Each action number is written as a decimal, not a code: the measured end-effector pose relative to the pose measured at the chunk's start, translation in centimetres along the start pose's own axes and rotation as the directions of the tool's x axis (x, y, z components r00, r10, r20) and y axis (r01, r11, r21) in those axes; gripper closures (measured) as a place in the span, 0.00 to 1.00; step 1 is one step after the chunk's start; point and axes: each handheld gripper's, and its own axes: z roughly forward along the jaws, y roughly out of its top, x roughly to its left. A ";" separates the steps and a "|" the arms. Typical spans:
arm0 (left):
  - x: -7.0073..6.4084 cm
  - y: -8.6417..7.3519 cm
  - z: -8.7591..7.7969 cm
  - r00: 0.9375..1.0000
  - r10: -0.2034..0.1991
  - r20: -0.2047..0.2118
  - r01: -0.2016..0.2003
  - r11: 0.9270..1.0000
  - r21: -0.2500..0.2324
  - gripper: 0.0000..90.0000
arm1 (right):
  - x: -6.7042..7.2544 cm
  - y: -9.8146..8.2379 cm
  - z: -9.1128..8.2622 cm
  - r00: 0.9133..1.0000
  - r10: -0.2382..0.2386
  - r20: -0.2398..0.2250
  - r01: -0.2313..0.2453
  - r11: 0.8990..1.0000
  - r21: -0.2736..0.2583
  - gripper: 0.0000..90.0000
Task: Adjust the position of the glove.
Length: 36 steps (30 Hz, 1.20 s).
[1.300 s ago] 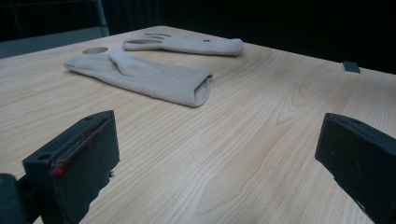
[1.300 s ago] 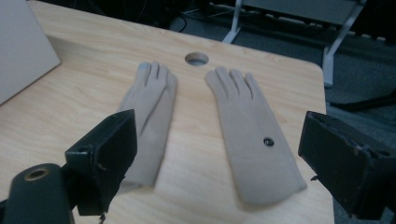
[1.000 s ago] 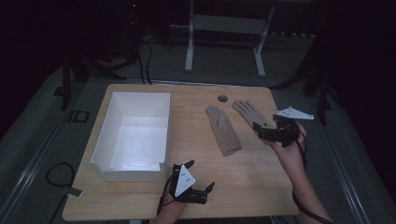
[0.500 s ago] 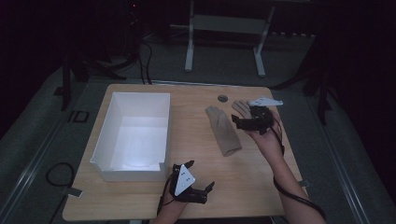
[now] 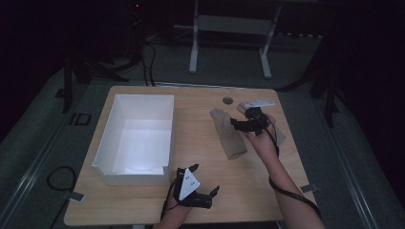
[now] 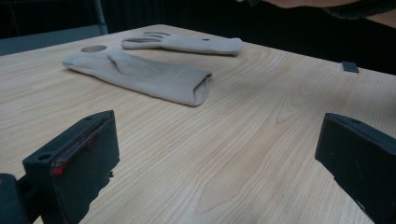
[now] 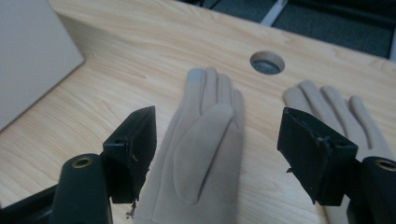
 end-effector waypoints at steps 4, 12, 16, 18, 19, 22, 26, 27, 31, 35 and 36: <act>0.0 0.0 0.0 1.000 0.001 0.001 -0.001 1.000 0.000 0.00 | 0.3 -0.1 1.4 1.000 -0.005 0.012 0.005 0.999 0.041 0.34; 0.0 0.0 0.0 1.000 -0.002 0.006 0.002 1.000 0.000 0.00 | 0.4 -0.1 3.2 1.000 -0.005 0.006 0.005 0.998 0.070 0.37; 0.0 0.0 0.0 1.000 -0.003 0.005 0.003 1.000 0.000 0.00 | 0.4 -0.3 4.4 1.000 0.007 -0.010 -0.006 0.996 0.094 0.41; 0.0 0.0 0.0 1.000 -0.004 0.006 0.004 1.000 0.000 0.00 | 0.4 -0.4 4.8 1.000 0.009 -0.016 -0.007 0.995 0.104 0.43; 0.0 0.0 0.0 1.000 -0.005 0.007 0.005 1.000 0.000 0.00 | 0.4 -0.6 5.1 1.000 0.013 -0.017 -0.011 0.994 0.111 0.43; 0.1 0.0 0.0 1.000 -0.009 0.011 0.009 1.000 0.000 0.00 | 0.3 -1.4 6.3 0.999 0.025 -0.022 -0.022 0.990 0.139 0.47; 0.1 0.0 0.0 1.000 -0.008 0.013 0.008 1.000 0.000 0.00 | 0.3 -1.6 6.6 1.000 0.021 -0.015 -0.019 0.989 0.146 0.48; 0.1 0.0 0.0 1.000 -0.007 0.013 0.007 1.000 0.001 0.00 | 0.1 -1.8 7.0 1.000 0.017 -0.007 -0.016 0.989 0.149 0.52; 0.1 0.0 0.0 1.000 -0.014 0.015 0.014 1.000 0.000 0.00 | -0.1 -2.1 7.3 1.000 0.028 -0.007 -0.027 0.987 0.156 0.53; 0.1 0.0 0.0 1.000 -0.021 0.017 0.021 1.000 0.000 0.00 | -0.5 -2.7 7.9 0.999 0.045 -0.014 -0.042 0.983 0.177 0.57; 0.1 0.0 0.0 1.000 -0.020 0.018 0.020 1.000 0.001 0.00 | -0.5 -2.9 8.1 0.999 0.040 -0.011 -0.037 0.981 0.190 0.57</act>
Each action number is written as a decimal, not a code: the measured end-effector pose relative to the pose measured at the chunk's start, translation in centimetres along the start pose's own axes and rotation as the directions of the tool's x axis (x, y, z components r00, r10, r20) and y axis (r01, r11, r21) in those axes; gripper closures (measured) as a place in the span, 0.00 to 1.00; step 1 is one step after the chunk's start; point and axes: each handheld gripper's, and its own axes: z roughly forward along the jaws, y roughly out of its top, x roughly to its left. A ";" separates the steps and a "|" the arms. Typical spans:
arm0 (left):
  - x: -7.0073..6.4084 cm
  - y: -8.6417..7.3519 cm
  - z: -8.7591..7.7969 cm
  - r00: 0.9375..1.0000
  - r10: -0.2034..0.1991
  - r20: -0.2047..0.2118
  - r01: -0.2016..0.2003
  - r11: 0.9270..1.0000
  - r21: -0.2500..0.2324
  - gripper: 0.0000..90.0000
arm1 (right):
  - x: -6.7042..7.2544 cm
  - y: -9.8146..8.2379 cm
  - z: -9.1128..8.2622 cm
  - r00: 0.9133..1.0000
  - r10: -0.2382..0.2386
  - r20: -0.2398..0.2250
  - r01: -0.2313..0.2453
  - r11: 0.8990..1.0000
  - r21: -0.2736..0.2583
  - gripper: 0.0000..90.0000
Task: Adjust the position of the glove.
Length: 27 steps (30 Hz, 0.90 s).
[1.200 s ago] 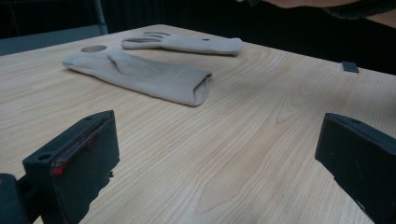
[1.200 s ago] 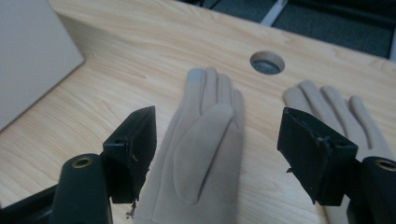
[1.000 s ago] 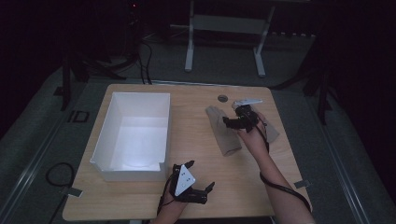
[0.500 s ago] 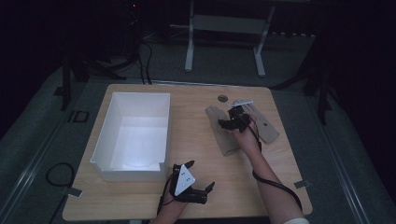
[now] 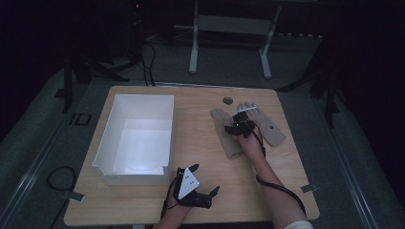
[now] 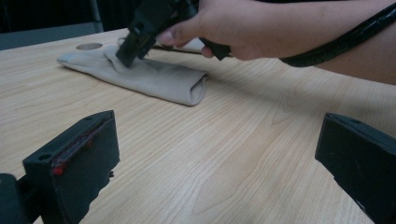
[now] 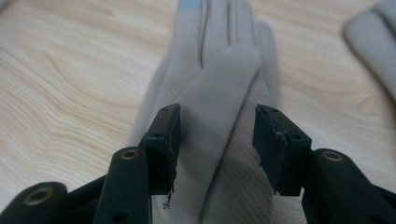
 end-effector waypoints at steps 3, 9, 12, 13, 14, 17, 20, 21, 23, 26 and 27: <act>0.0 0.0 0.0 1.000 -0.005 0.006 0.005 1.000 0.001 0.00 | 0.2 -0.4 0.7 0.999 -0.023 0.022 0.023 1.000 0.013 0.58; 0.1 0.0 0.0 1.000 -0.015 0.008 0.015 1.000 0.000 0.00 | 1.0 -0.1 0.8 0.998 -0.032 0.060 0.030 0.999 0.039 0.63; 0.1 0.0 0.0 1.000 -0.011 0.008 0.011 1.000 0.003 0.00 | 1.0 -0.1 0.8 0.998 -0.042 0.053 0.040 0.998 0.042 0.69; 0.1 0.0 0.0 1.000 -0.011 0.008 0.011 1.000 0.003 0.00 | 1.0 -0.1 0.8 0.998 -0.042 0.053 0.040 0.998 0.042 0.69; 0.1 0.0 0.0 1.000 -0.014 0.008 0.014 1.000 0.003 0.00 | 1.1 -0.1 0.8 0.998 -0.055 0.042 0.053 0.998 0.038 0.76; 0.1 0.0 0.0 1.000 -0.014 0.009 0.014 1.000 0.003 0.00 | 1.3 -0.1 0.8 0.998 -0.051 0.026 0.050 0.998 0.038 0.86; 0.1 0.0 0.0 1.000 -0.010 0.010 0.010 1.000 0.003 0.00 | 1.3 0.0 0.6 1.000 -0.023 0.007 0.023 0.999 0.030 0.89; 0.1 0.0 0.0 1.000 -0.010 0.010 0.010 1.000 0.003 0.00 | 1.2 0.0 0.3 1.000 -0.002 -0.007 0.002 1.000 0.015 0.89; 0.1 0.0 0.1 1.000 -0.009 0.010 0.009 1.000 0.004 0.00 | 1.4 0.2 -0.5 1.000 0.023 -0.019 -0.023 0.999 -0.022 0.89; 0.1 0.0 0.1 1.000 -0.008 0.009 0.008 1.000 0.005 0.00 | 1.9 0.6 -2.2 0.998 0.059 -0.034 -0.062 0.995 -0.083 0.89; 0.1 0.0 0.1 1.000 -0.008 0.009 0.008 1.000 0.005 0.00 | 1.9 0.6 -2.2 0.998 0.059 -0.034 -0.062 0.995 -0.083 0.89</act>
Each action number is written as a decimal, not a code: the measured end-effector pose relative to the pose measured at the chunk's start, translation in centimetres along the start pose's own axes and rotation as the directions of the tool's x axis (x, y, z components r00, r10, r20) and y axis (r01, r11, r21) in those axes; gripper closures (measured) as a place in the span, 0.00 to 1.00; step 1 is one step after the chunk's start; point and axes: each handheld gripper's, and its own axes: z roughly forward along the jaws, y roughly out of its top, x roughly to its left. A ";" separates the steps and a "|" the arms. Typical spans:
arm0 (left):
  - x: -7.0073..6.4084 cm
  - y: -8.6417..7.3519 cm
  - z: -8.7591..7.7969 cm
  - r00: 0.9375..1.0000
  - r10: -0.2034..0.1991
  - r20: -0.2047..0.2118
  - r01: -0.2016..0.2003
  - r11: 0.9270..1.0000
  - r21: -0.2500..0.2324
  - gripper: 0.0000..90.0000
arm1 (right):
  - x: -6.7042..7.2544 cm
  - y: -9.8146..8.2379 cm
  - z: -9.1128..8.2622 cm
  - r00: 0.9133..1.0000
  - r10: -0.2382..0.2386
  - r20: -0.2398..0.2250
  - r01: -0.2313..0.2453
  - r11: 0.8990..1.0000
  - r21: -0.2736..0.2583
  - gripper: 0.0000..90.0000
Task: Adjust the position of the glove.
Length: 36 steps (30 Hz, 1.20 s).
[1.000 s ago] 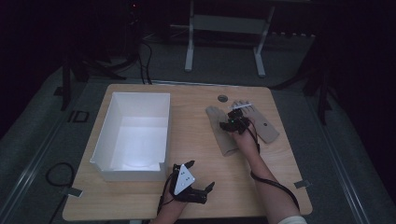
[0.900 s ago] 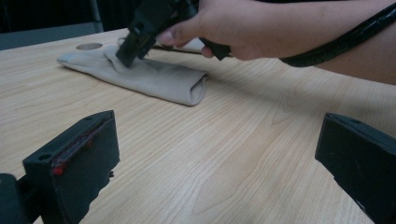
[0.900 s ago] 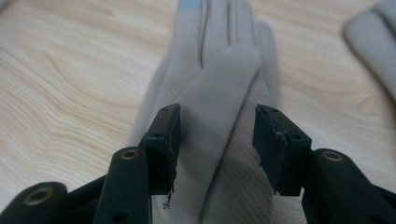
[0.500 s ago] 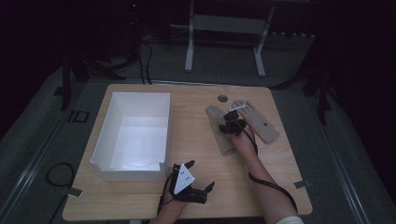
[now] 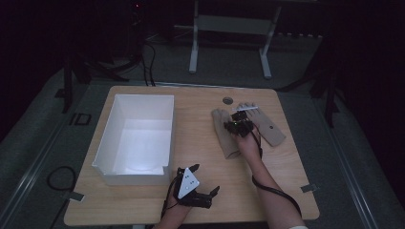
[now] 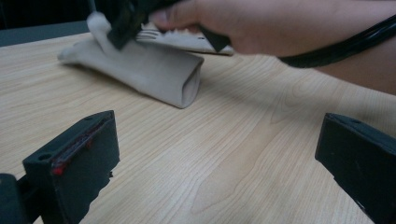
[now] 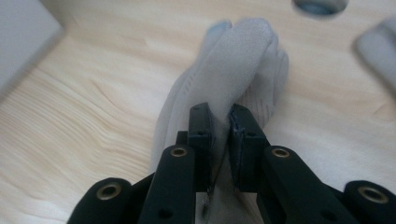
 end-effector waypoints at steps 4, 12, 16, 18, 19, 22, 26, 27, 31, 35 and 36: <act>0.0 0.0 0.0 1.000 0.002 0.002 -0.002 1.000 0.002 0.00 | 1.0 1.1 -2.6 1.000 0.010 -0.001 -0.010 0.997 -0.080 0.89; -0.1 0.0 0.0 1.000 0.006 -0.001 -0.006 1.000 0.002 0.00 | 2.1 2.5 -7.9 0.997 0.074 0.011 -0.070 0.981 -0.183 0.89; -0.1 0.0 0.0 1.000 0.008 -0.005 -0.008 1.000 0.002 0.00 | 2.3 1.6 -9.2 0.995 0.103 0.011 -0.099 0.975 -0.196 0.89; -0.1 0.0 0.0 1.000 0.006 -0.008 -0.006 1.000 0.000 0.00 | 2.5 1.0 -9.6 0.993 0.114 0.009 -0.110 0.975 -0.191 0.89; -0.1 0.0 0.0 1.000 0.006 -0.008 -0.006 1.000 0.000 0.00 | 2.6 0.6 -9.8 0.992 0.126 0.005 -0.123 0.974 -0.192 0.89; -0.1 0.0 0.0 1.000 0.007 -0.008 -0.007 1.000 0.002 0.00 | 2.9 -0.9 -10.5 0.984 0.178 -0.018 -0.178 0.961 -0.210 0.89; -0.1 0.0 0.0 1.000 0.011 -0.006 -0.011 1.000 0.003 0.00 | 3.3 -3.0 -10.6 0.978 0.208 -0.017 -0.207 0.961 -0.185 0.89; -0.1 0.0 0.0 1.000 0.011 -0.007 -0.011 1.000 0.002 0.00 | 3.4 -3.5 -10.6 0.976 0.216 -0.012 -0.214 0.960 -0.182 0.89; -0.1 0.0 0.0 1.000 0.011 -0.007 -0.011 1.000 0.002 0.00 | 3.7 -5.2 -9.9 0.970 0.243 0.005 -0.239 0.955 -0.173 0.89; -0.1 0.0 0.0 1.000 0.011 -0.004 -0.011 1.000 0.001 0.00 | 4.0 -7.1 -8.4 0.964 0.265 0.031 -0.257 0.955 -0.148 0.89; -0.1 0.0 0.0 1.000 0.011 -0.004 -0.011 1.000 0.001 0.00 | 4.1 -7.5 -7.9 0.966 0.256 0.045 -0.248 0.959 -0.137 0.89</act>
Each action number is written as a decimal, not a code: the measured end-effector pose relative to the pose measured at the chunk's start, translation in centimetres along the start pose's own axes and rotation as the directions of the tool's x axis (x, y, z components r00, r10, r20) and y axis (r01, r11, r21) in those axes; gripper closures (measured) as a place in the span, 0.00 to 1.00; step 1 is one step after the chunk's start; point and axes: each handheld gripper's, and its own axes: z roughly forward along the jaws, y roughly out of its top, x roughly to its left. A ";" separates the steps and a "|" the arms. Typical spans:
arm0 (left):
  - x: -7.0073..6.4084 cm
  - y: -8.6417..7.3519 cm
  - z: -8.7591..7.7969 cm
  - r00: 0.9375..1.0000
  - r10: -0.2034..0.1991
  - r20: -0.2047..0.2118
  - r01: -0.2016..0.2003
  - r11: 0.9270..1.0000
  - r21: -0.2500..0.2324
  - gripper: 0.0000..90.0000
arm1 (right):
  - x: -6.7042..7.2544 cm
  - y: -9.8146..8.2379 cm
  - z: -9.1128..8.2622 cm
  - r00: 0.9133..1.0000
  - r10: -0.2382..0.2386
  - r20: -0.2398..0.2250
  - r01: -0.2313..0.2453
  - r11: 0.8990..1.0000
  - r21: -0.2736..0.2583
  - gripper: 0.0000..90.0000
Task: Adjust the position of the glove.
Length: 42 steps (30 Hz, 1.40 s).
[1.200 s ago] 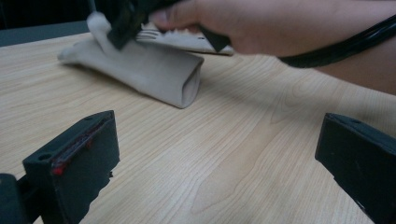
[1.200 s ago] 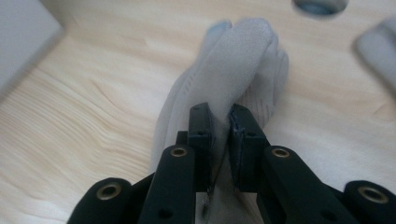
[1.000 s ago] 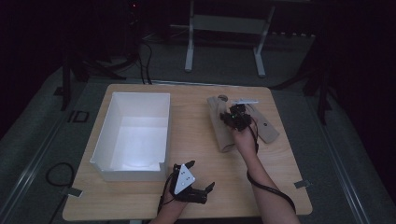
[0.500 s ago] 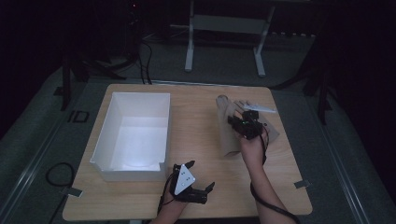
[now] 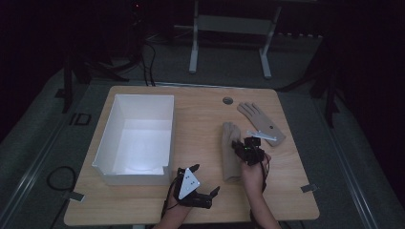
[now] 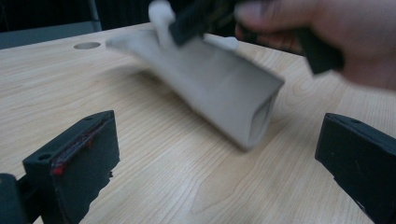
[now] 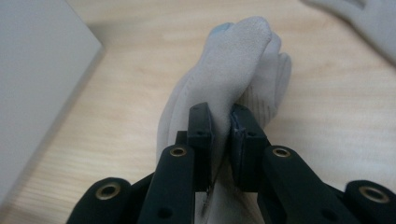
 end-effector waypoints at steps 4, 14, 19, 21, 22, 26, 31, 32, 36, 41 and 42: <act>0.0 0.0 0.0 1.000 0.000 0.002 0.000 1.000 0.000 0.00 | -0.3 -1.2 1.5 1.000 0.010 0.008 -0.010 0.999 0.046 0.88; 0.0 0.0 0.0 1.000 -0.001 0.003 0.001 1.000 0.000 0.00 | -0.9 -2.5 2.7 0.999 -0.033 0.007 0.033 0.999 0.028 0.59; 0.0 0.0 0.0 1.000 -0.005 0.003 0.005 1.000 0.001 0.00 | -2.0 -1.8 1.6 0.996 -0.095 0.001 0.095 0.995 0.007 0.34; 0.0 0.0 0.0 1.000 -0.007 0.001 0.007 1.000 0.000 0.00 | -2.8 -1.4 1.2 0.992 -0.099 -0.077 0.103 0.994 0.039 0.17; 0.1 0.0 0.0 1.000 -0.008 0.001 0.008 1.000 0.001 0.00 | -3.1 -1.2 1.0 0.991 -0.100 -0.090 0.104 0.994 0.037 0.15; 0.1 0.0 0.0 1.000 -0.009 0.001 0.009 1.000 -0.001 0.00 | -4.2 -0.6 0.0 0.981 -0.128 -0.147 0.129 0.992 -0.002 0.17; 0.1 0.0 0.0 1.000 -0.010 -0.007 0.010 1.000 -0.003 0.00 | -6.2 0.9 -0.9 0.951 -0.235 -0.201 0.231 0.972 -0.045 0.19; 0.1 0.0 -0.1 1.000 -0.009 -0.006 0.009 1.000 -0.005 0.00 | -6.6 1.1 -1.1 0.945 -0.252 -0.211 0.248 0.968 -0.044 0.19; 0.0 0.0 -0.1 1.000 0.000 -0.004 0.000 1.000 -0.009 0.00 | -8.2 2.2 -1.8 0.913 -0.316 -0.259 0.313 0.948 -0.052 0.19; -0.1 -0.1 -0.2 1.000 0.007 -0.004 -0.007 1.000 -0.008 0.00 | -10.7 3.2 -2.6 0.936 -0.257 -0.243 0.269 0.963 0.018 0.12; -0.1 -0.1 -0.2 1.000 0.007 -0.004 -0.007 1.000 -0.008 0.00 | -10.7 3.2 -2.6 0.936 -0.257 -0.243 0.269 0.963 0.018 0.12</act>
